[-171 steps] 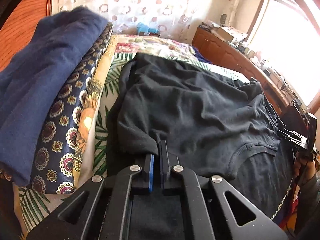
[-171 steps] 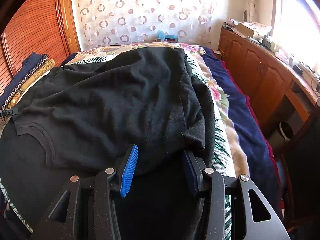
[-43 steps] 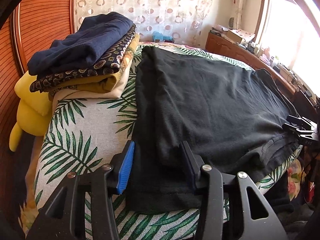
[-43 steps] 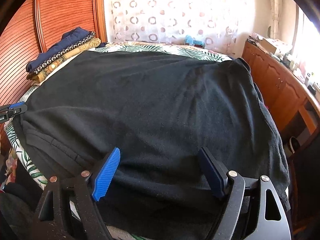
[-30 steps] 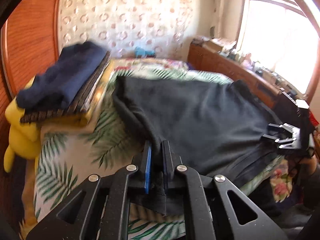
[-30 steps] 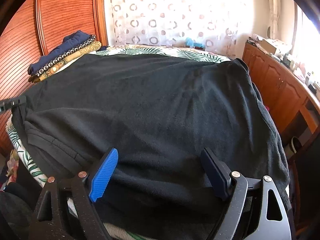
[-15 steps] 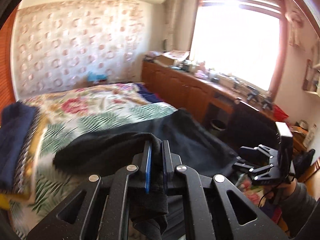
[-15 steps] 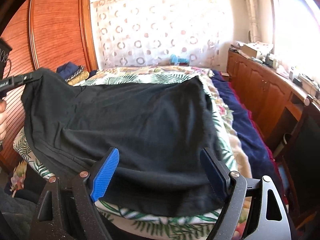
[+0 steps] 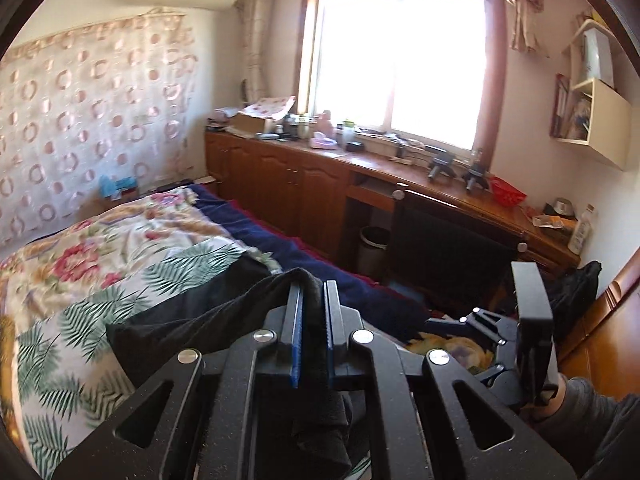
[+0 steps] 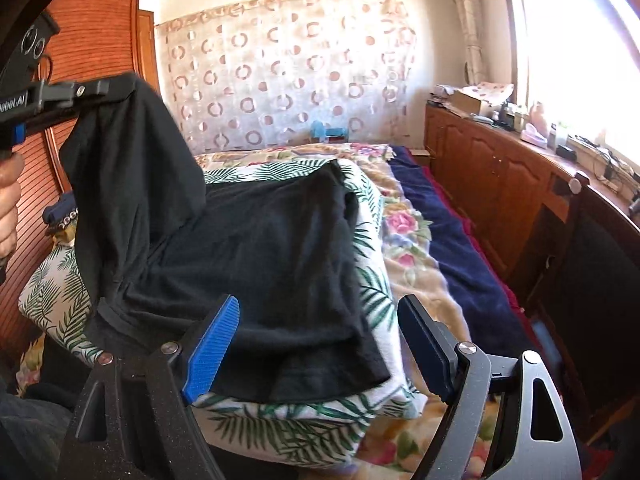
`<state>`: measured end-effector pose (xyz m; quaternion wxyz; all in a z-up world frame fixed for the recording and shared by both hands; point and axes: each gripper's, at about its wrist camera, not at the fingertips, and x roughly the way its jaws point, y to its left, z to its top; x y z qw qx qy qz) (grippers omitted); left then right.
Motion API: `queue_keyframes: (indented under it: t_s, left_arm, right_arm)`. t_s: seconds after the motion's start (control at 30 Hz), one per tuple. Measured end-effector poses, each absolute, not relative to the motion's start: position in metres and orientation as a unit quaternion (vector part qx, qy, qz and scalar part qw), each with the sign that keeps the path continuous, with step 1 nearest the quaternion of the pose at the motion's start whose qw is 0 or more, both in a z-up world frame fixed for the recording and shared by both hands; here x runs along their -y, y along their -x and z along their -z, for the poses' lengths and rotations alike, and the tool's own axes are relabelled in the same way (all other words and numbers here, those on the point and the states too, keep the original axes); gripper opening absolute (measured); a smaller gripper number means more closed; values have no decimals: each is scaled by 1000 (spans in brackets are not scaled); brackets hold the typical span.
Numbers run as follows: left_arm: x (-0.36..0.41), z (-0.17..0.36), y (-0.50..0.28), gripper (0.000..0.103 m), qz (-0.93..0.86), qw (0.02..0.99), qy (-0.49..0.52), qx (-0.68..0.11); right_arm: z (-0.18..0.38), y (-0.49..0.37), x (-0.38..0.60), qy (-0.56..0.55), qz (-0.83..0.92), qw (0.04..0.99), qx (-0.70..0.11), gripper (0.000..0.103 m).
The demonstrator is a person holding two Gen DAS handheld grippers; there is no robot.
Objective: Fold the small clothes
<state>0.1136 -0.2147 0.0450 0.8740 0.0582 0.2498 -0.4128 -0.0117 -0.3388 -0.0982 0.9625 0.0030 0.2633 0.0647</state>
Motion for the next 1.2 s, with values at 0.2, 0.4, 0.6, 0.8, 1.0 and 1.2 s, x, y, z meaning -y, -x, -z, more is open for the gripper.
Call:
queue_keyframes:
  t_s: [0.2,0.4,0.6,0.8,1.0,1.2]
  left_arm:
    - [237,-34,-124,10,405,872,-73,-265]
    - [234,-16,-126,35,401,865,-78,-290]
    - [210,-12,-125,82,394,869,-70,-290]
    - [177,8,-126,82,351,883,-84,-299]
    - [135,28,-126,82,313,892,-68,-319]
    - [102,40,-126,82,276,902,-46,-329]
  right_arm:
    - [99,14,347,-9,-57,963,-263,83]
    - [100,7,351,-10,-52,962,-266,83]
    - [97,8,351,-11,-52,962,-267,83]
    - [94,2,347,-5,-61,962,-265,83]
    - [92,-10,330,10,-80,960,-267,83]
    - [88,-25,305,22,-105,957,-271,83]
